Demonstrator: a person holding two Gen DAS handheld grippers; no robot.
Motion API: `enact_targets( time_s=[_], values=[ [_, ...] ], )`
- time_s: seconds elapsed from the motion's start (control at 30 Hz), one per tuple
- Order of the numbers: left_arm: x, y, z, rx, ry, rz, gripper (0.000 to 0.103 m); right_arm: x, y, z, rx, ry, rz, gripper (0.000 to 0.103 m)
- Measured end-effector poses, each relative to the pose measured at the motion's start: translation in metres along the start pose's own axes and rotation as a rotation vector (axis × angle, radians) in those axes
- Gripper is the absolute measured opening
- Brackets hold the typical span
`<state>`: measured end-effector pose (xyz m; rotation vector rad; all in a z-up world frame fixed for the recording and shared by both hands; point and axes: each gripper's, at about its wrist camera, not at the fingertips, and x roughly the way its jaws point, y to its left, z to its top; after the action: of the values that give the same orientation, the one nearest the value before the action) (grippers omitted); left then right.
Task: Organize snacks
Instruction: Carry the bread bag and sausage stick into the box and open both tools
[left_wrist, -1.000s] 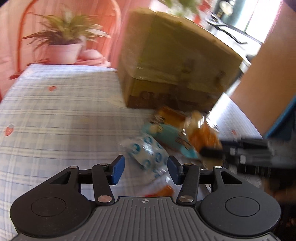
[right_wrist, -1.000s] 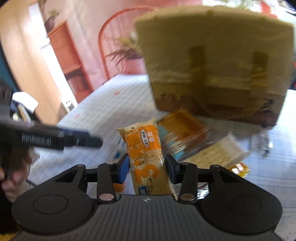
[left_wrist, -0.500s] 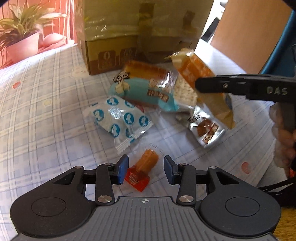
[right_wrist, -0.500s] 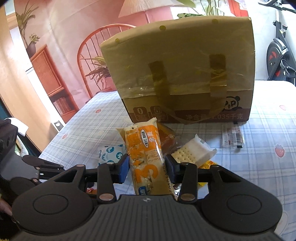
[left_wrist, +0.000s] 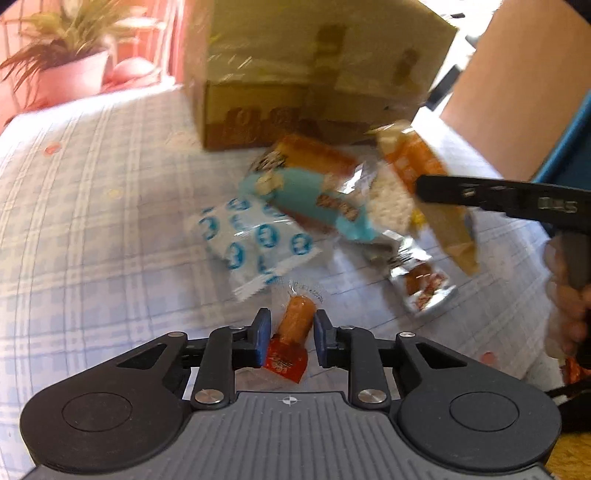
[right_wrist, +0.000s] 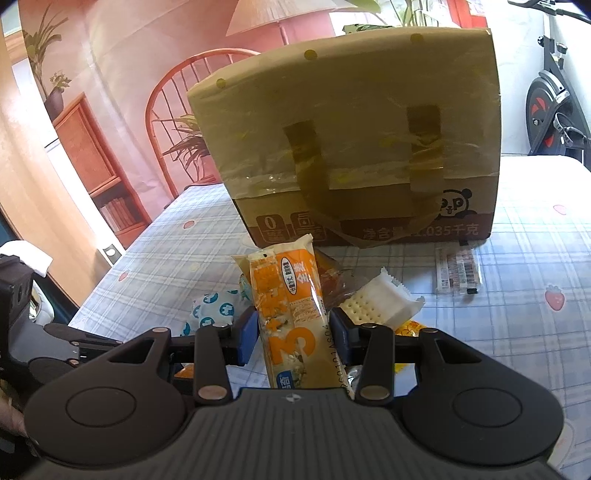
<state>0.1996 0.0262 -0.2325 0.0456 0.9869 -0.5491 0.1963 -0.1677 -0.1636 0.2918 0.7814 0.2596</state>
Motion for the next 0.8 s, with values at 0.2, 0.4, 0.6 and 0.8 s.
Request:
enact_targets(
  time_s=[0.2,0.4,0.6,0.8],
  values=[
    [-0.010,-0.007,0.007,0.030,-0.054,-0.008,0.026,-0.004,-0.004,0.005,0.014,-0.018,-0.012,0.044],
    [-0.023,-0.004,0.009,-0.011,-0.122,-0.041,0.026,-0.008,-0.005,0.009,0.017,-0.033,-0.016,0.044],
    [-0.044,-0.004,0.033,-0.027,-0.258,-0.051,0.026,-0.015,-0.005,0.019,0.023,-0.069,-0.009,0.044],
    [-0.071,-0.009,0.080,-0.036,-0.409,-0.075,0.026,-0.029,0.000,0.050,0.007,-0.153,0.009,0.044]
  ],
)
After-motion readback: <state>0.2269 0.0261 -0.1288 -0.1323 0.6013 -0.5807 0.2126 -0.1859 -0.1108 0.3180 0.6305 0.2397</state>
